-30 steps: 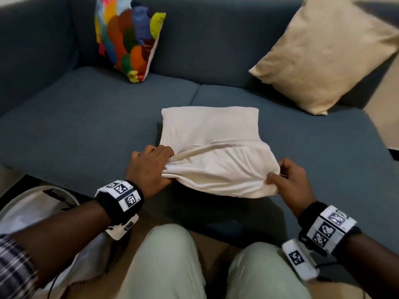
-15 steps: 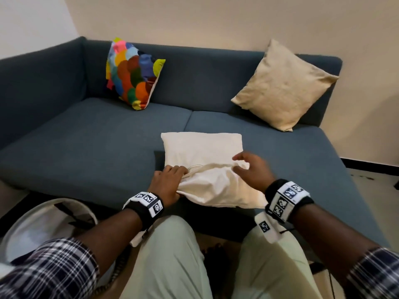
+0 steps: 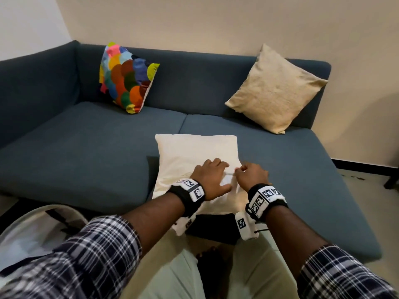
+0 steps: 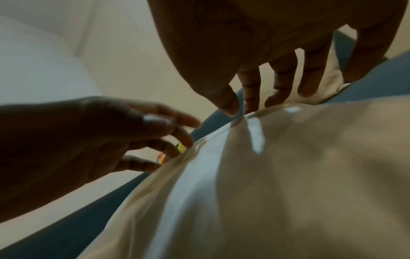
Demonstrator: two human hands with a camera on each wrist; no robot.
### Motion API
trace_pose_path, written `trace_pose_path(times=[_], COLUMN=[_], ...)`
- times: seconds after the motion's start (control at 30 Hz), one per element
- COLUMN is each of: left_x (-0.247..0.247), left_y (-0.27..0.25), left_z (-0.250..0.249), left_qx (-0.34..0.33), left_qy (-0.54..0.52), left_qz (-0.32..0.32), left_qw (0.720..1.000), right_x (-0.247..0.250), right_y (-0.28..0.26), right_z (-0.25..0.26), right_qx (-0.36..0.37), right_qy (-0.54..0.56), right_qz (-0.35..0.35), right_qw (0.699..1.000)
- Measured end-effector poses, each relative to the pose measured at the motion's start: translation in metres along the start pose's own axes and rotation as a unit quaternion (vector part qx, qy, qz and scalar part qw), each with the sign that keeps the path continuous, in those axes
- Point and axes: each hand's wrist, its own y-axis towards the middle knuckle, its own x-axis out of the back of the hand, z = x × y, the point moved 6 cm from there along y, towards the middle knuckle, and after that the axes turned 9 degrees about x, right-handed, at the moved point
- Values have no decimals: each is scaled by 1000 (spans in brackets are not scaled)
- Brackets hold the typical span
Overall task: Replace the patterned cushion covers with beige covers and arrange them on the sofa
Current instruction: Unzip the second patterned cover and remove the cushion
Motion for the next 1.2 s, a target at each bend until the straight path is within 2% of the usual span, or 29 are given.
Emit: trace_pose_path(times=[0.07,0.13,0.27,0.4,0.53,0.6,0.8,0.93,1.07,1.2], left_x=[-9,-22,-40,-44,-44,-46,-50,-46,-47,-50], left_y=[12,21,29,30,29,28,30,37,44,48], left_z=[-20,-34,-42,-37,-37,-38,-40,-34,-40,-44], left_qx=[15,45,102,106,82,72,19,63,71,90], left_qy=[0,-23,-17,26,65,64,33,-51,-30,-39], left_qz=[4,17,28,6,-39,-46,-33,-25,-41,-27], left_qw=[1000,999,994,994,994,994,999,996,996,995], right_x=[-4,-8,-29,-38,-46,-49,-59,-66,-63,-54], right_y=[3,4,8,9,7,7,5,4,-6,-10], right_z=[-5,-17,-43,-48,-56,-61,-64,-76,-76,-69], right_qx=[15,-1,-62,-85,-139,-154,-190,-225,-242,-225], right_qy=[39,101,275,354,406,406,440,498,557,577], right_qz=[-8,-15,20,18,-19,-51,-42,-73,-104,-87], right_qw=[999,995,959,931,903,900,877,834,788,780])
